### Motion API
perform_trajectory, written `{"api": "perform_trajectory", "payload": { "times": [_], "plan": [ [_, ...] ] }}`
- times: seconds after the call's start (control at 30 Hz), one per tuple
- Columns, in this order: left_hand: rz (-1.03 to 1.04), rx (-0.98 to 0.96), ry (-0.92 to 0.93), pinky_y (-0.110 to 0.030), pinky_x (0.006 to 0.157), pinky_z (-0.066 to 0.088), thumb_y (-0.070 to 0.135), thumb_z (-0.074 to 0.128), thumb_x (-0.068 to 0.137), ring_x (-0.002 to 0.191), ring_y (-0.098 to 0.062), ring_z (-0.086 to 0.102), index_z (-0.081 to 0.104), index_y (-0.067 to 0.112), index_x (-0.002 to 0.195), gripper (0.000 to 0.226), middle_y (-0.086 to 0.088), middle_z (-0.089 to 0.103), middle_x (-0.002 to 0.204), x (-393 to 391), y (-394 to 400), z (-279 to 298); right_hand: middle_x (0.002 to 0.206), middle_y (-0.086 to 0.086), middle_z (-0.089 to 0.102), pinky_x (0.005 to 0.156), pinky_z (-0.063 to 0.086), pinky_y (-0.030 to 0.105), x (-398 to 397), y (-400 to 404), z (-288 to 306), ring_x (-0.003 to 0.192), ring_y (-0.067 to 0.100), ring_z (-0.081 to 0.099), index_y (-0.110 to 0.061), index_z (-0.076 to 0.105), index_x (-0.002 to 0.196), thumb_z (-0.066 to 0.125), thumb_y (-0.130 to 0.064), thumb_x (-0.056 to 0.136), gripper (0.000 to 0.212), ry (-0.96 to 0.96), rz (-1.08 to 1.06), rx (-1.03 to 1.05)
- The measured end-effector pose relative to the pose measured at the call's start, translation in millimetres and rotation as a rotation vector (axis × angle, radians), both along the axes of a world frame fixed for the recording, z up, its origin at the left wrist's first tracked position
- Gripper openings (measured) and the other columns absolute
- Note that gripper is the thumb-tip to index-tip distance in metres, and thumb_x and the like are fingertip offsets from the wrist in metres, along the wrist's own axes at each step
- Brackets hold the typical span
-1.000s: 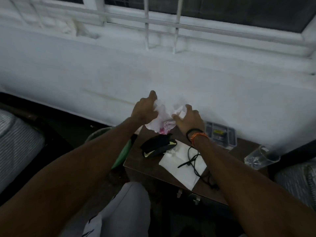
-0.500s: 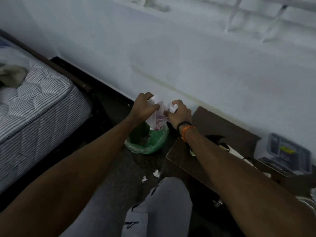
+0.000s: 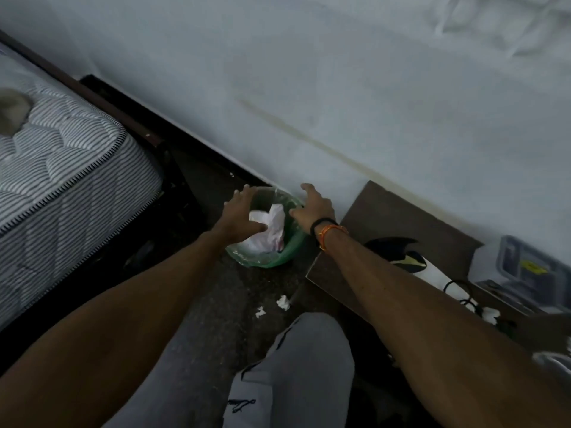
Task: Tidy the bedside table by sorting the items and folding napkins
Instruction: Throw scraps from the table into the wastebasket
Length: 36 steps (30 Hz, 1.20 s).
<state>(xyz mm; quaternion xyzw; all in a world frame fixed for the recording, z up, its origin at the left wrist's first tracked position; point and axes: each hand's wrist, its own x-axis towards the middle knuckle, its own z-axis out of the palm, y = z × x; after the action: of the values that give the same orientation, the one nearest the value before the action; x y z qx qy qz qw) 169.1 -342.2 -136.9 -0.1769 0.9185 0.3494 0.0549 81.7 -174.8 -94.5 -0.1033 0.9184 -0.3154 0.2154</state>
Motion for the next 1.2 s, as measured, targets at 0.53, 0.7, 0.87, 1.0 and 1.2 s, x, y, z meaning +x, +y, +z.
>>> {"api": "perform_trajectory", "payload": {
  "times": [0.53,0.7,0.87,1.0,1.2],
  "plan": [
    [-0.222,-0.038,0.229,-0.047,0.101,0.042,0.015,0.071,0.08,0.123,-0.038,0.047,0.044,0.004,0.135,0.062,-0.02,0.052,0.132,1,141,81,0.101,0.003,0.074,0.084,0.055,0.03,17,169,103,0.094,0.024,0.068,-0.019,0.073,0.1,0.051,-0.01,0.084,0.028,0.375,-0.112,0.03],
    [-0.253,-0.126,0.407,-0.045,0.072,0.047,0.006,0.059,0.082,0.09,-0.035,0.054,0.054,0.003,0.096,0.015,-0.018,0.06,0.095,14,195,97,0.098,0.002,0.075,0.078,0.051,0.024,44,233,106,0.093,0.024,0.068,-0.019,0.076,0.088,0.055,-0.005,0.079,0.027,0.382,-0.178,0.082],
    [-0.578,-0.062,0.267,-0.039,0.072,0.053,0.014,0.064,0.084,0.081,-0.03,0.067,0.066,0.008,0.081,0.007,-0.009,0.071,0.083,22,242,87,0.096,0.009,0.074,0.08,0.056,0.04,70,289,92,0.091,0.029,0.067,-0.008,0.074,0.087,0.057,-0.003,0.081,0.019,0.349,-0.155,0.14],
    [-0.628,-0.045,0.075,-0.034,0.09,0.05,0.015,0.062,0.089,0.104,-0.028,0.065,0.068,0.007,0.114,0.027,-0.011,0.07,0.114,16,265,64,0.101,0.01,0.073,0.082,0.056,0.04,79,315,78,0.094,0.029,0.066,-0.009,0.074,0.093,0.056,-0.002,0.083,0.022,0.35,-0.145,0.185],
    [-0.613,-0.067,-0.015,-0.037,0.109,0.039,0.011,0.056,0.09,0.131,-0.029,0.048,0.05,0.012,0.14,0.05,-0.012,0.051,0.143,-2,282,41,0.103,0.011,0.073,0.08,0.055,0.038,75,336,58,0.096,0.031,0.065,-0.009,0.073,0.096,0.052,-0.004,0.084,0.025,0.406,-0.171,0.198]
  ]
}}
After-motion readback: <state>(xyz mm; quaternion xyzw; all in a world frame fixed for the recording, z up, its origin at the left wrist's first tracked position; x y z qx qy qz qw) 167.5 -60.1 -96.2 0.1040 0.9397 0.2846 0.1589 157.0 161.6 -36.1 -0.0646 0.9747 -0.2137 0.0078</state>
